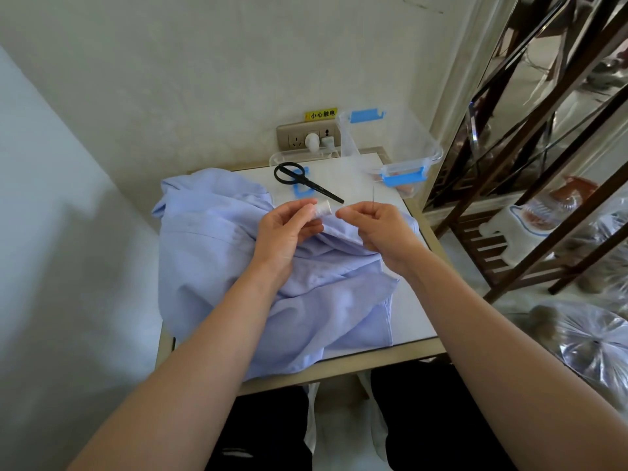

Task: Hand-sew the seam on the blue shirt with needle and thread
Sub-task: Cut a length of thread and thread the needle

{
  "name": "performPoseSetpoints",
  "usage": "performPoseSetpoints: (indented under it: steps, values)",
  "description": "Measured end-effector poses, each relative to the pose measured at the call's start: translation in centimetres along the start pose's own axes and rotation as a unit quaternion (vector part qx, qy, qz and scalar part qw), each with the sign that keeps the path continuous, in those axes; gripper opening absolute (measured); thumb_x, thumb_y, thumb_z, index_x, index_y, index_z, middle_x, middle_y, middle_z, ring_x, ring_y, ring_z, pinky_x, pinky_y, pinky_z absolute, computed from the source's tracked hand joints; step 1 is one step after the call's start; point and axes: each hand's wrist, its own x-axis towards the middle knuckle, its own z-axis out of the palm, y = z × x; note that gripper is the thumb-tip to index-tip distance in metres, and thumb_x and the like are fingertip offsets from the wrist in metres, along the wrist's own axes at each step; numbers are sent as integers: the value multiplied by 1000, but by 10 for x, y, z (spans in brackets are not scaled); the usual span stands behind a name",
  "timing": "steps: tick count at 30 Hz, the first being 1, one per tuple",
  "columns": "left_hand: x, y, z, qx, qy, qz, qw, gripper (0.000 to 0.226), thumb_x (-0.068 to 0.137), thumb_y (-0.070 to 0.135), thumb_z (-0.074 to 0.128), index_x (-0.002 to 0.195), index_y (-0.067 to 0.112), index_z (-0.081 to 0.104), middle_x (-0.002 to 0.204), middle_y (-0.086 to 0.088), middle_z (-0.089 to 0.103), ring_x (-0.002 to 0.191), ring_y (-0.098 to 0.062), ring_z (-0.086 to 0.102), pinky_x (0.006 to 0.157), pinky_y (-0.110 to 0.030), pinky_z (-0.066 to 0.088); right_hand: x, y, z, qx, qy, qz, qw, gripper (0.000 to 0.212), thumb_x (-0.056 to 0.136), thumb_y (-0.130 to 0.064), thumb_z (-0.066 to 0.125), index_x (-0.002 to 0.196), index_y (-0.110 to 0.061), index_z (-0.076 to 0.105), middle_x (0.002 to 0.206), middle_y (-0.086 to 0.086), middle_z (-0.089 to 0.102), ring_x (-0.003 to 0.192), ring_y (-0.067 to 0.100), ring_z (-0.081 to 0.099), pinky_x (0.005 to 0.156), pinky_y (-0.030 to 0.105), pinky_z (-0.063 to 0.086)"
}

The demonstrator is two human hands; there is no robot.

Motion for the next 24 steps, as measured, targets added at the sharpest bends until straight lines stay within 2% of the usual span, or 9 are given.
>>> performPoseSetpoints:
  steps: [5, 9, 12, 14, 17, 19, 22, 24]
  values:
    - [-2, 4, 0, -20, -19, -35, 999, 8, 92, 7, 64, 96, 9, 71, 81, -1, 74, 69, -13, 69, 71, -22, 56, 2, -1, -8, 49, 44, -9, 998, 7, 92, -20, 68, 87, -16, 70, 44, -17, 43, 38, 2, 34, 42, 12, 28]
    - [-2, 7, -2, 65, -45, -29, 996, 14, 92, 3, 62, 97, 13, 71, 82, -2, 72, 71, -15, 68, 70, -21, 55, 5, -1, -16, 81, 111, -23, 990, 7, 92, -20, 66, 89, -13, 68, 43, -17, 37, 38, 2, 33, 42, 12, 29]
    - [0, 8, 0, 99, 11, -9, 995, 10, 92, 7, 63, 99, 11, 69, 83, -7, 69, 68, -14, 67, 66, -19, 55, 5, -2, -19, 95, 130, -20, 987, 7, 93, -19, 65, 86, -15, 66, 42, -16, 37, 38, 2, 32, 44, 14, 30]
    - [4, 4, 3, 163, 47, 12, 985, 10, 92, 8, 63, 100, 11, 67, 83, -6, 68, 69, -16, 66, 67, -21, 56, 5, 0, -21, 99, 136, -2, 986, 13, 92, -18, 64, 80, -17, 63, 42, -14, 36, 40, 4, 31, 45, 17, 29]
    - [7, -4, 6, 338, 19, 66, 939, 12, 87, 18, 70, 99, 16, 68, 83, 0, 67, 76, -17, 64, 75, -31, 54, 3, 2, -24, 63, 111, 14, 992, 18, 91, -17, 64, 74, -17, 61, 42, -15, 36, 44, 6, 31, 45, 19, 28]
    - [9, -8, 6, 427, 6, 102, 898, 21, 84, 23, 74, 102, 16, 68, 94, 0, 65, 78, -14, 61, 77, -27, 49, 2, 3, -25, -5, 86, 8, 996, 17, 90, -18, 64, 74, -16, 63, 41, -17, 40, 42, 2, 35, 47, 17, 29]
    - [8, -6, 9, 461, 17, 190, 867, 21, 84, 16, 70, 105, 17, 68, 107, -6, 61, 90, -18, 56, 86, -29, 45, 3, 5, -26, -141, 56, 2, 988, 12, 88, -20, 66, 78, -13, 65, 53, -9, 46, 50, 6, 38, 50, 19, 29]
    - [6, 0, 13, 464, 28, 300, 833, 19, 83, 12, 67, 101, 18, 70, 105, -4, 60, 97, -18, 52, 87, -22, 39, 5, 8, -25, -230, 35, -6, 972, 12, 87, -21, 64, 80, -11, 65, 59, -4, 48, 55, 10, 40, 50, 21, 29]
